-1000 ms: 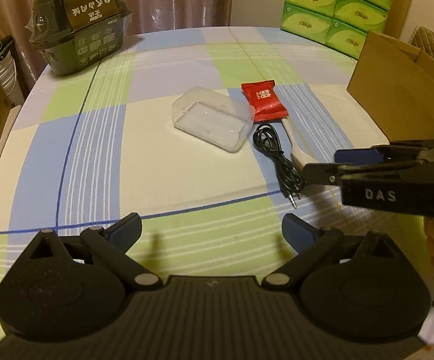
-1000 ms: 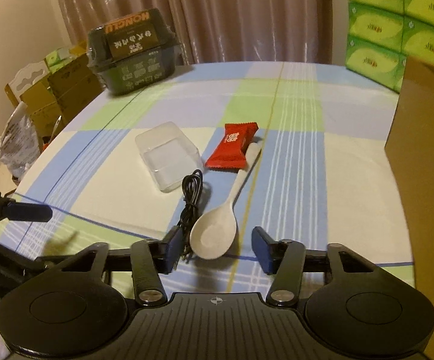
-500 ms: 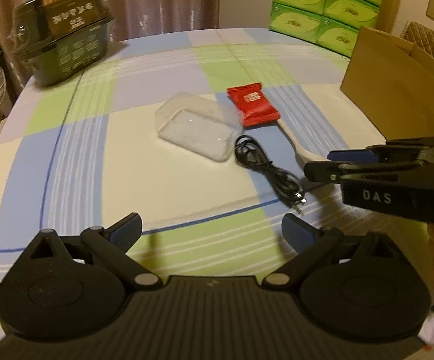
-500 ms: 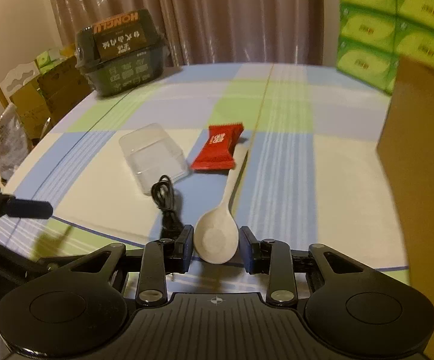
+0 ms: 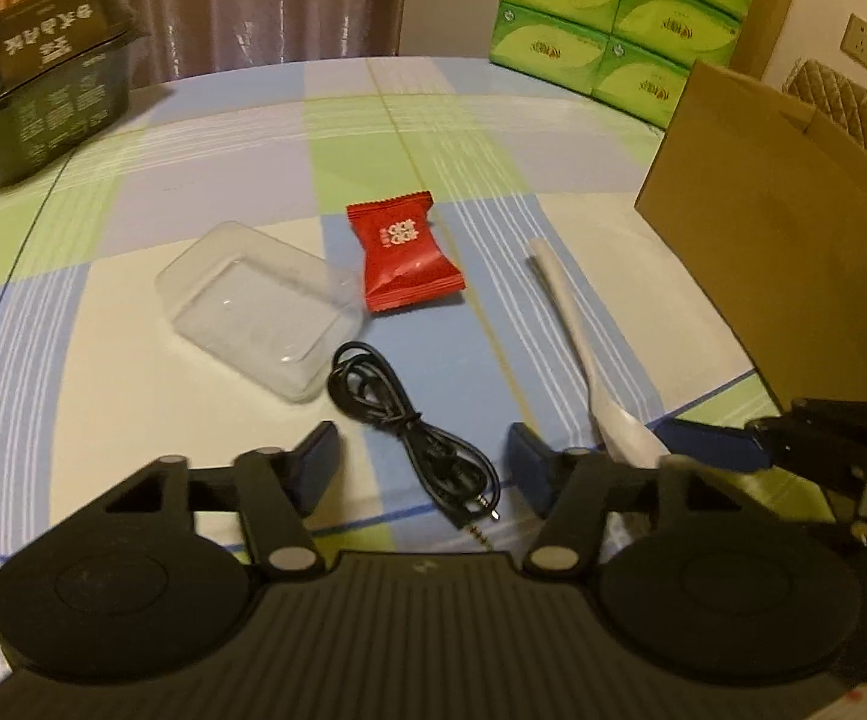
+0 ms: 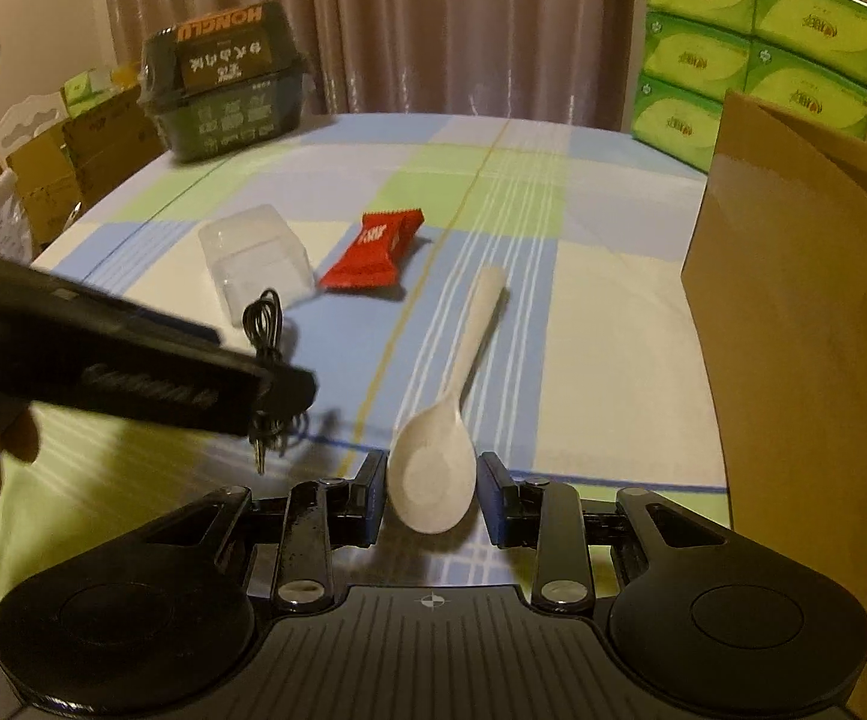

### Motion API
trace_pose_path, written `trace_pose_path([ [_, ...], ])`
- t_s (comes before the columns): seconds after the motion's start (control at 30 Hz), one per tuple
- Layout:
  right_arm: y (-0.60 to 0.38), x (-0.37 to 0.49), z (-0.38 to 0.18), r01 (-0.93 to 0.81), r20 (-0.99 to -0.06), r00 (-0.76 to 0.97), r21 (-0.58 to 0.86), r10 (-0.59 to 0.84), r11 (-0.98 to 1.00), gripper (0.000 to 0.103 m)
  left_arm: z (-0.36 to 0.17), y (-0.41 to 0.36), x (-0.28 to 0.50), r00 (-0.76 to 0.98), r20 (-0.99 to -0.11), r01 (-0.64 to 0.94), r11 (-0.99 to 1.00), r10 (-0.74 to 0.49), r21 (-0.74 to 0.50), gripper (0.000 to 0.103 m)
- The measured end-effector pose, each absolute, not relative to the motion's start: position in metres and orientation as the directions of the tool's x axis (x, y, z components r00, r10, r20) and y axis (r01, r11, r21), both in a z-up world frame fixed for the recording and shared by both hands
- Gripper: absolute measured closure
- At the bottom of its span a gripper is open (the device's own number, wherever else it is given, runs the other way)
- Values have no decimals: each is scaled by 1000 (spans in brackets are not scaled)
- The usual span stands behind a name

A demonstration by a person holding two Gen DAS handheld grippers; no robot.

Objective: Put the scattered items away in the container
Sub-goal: 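Grasp the black cable with the left tool while the right tool grasps the white spoon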

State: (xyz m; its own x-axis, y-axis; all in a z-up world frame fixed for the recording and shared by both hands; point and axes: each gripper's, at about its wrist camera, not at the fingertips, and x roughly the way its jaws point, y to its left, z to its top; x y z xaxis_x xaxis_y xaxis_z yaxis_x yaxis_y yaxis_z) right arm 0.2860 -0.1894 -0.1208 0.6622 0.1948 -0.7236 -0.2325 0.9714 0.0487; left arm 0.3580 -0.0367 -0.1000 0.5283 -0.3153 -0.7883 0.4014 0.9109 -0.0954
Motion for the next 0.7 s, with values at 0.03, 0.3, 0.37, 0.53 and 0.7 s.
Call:
trace_pose_path([
  [0.03, -190, 285, -121, -237, -724, 661, 47, 196, 970, 74, -102, -38, 360, 524, -792, 404, 910, -312, -91, 60],
  [0.3, -191, 279, -123, -255, -720, 663, 39, 204, 966, 73, -101, -29, 345, 505, -807, 453, 890, -307, -55, 82],
  [0.37, -190, 279, -124, -259, -719, 664, 38, 207, 965, 73, -101, -23, 337, 496, -812, 463, 885, -307, -51, 82],
  [0.53, -188, 279, -125, -267, -717, 665, 36, 211, 963, 73, -102, -14, 320, 488, -817, 484, 874, -309, -42, 82],
  [0.7, -187, 285, -126, -255, -713, 665, 60, 220, 965, 57, -101, -11, 315, 484, -818, 496, 867, -310, -35, 82],
])
